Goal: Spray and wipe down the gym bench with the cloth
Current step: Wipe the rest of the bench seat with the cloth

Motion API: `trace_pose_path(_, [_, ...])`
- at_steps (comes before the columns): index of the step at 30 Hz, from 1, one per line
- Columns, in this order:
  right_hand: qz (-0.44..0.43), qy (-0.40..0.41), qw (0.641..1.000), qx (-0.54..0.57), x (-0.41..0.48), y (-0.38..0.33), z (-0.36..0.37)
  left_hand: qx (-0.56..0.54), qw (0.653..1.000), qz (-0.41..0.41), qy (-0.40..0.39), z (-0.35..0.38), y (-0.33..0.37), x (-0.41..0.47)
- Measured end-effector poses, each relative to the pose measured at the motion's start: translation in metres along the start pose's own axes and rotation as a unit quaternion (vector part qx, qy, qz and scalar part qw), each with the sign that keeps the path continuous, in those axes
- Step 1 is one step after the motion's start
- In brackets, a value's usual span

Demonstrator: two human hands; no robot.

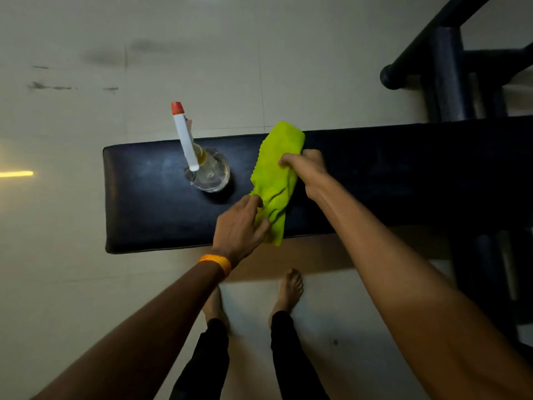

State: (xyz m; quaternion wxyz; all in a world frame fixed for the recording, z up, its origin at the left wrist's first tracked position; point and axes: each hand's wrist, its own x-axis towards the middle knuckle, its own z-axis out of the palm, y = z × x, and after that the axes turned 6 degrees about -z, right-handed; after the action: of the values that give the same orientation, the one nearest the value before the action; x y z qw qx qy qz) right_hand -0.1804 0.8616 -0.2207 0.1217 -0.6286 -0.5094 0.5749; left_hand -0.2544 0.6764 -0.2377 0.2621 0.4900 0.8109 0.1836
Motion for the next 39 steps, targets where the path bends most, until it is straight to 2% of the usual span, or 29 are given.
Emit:
trace_pose_path(3, [-0.013,-0.026,0.987,0.161,-0.019,-0.006,-0.025,-0.025,0.999,-0.008,0.025,0.000,0.017,0.008])
trace_pose_path(5, [-0.010,-0.015,0.972,0.236,-0.032,-0.007,-0.043,-0.031,0.999,0.002,0.041,0.001,0.035,0.013])
trace_pose_path(9, [0.020,-0.004,0.924,0.382,-0.055,-0.013,-0.069,-0.059,0.996,-0.006,0.068,0.006,0.086,0.019])
trace_pose_path(13, [0.031,0.054,0.904,0.423,-0.074,-0.026,-0.091,-0.133,0.986,-0.060,0.084,0.014,0.132,0.025])
trace_pose_path(17, [0.008,0.118,0.892,0.435,-0.081,-0.029,-0.130,-0.125,0.987,-0.046,0.092,0.016,0.154,0.037])
trace_pose_path(19, [-0.016,0.144,0.888,0.436,-0.086,-0.027,-0.151,-0.131,0.988,-0.009,0.080,0.014,0.164,0.039])
trace_pose_path(21, [-0.061,0.169,0.899,0.400,-0.089,-0.021,-0.172,-0.147,0.987,0.029,0.063,0.012,0.173,0.038])
trace_pose_path(23, [-0.103,0.196,0.922,0.318,-0.090,-0.013,-0.194,-0.153,0.985,0.059,0.049,0.010,0.178,0.037])
trace_pose_path(27, [-0.095,0.206,0.946,0.231,-0.092,0.004,-0.232,-0.122,0.984,0.126,-0.003,0.010,0.193,0.038])
trace_pose_path(28, [-0.105,0.206,0.954,0.191,-0.093,0.009,-0.238,-0.098,0.984,0.150,-0.020,0.010,0.198,0.040])
trace_pose_path(30, [-0.112,0.223,0.968,0.041,-0.094,0.022,-0.251,-0.040,0.980,0.188,-0.054,0.015,0.205,0.047])
trace_pose_path(32, [-0.113,0.260,0.953,-0.103,-0.096,0.036,-0.263,0.008,0.978,0.198,-0.071,0.019,0.210,0.055])
trace_pose_path(35, [-0.133,0.298,0.923,-0.203,-0.099,0.052,-0.282,0.028,0.974,0.210,-0.078,0.021,0.220,0.069])
trace_pose_path(38, [-0.079,0.264,0.909,-0.313,-0.095,0.067,-0.303,0.033,0.959,0.256,-0.119,0.021,0.233,0.081])
trace_pose_path(39, [-0.067,0.254,0.910,-0.320,-0.094,0.072,-0.310,0.040,0.952,0.273,-0.130,0.022,0.238,0.085])
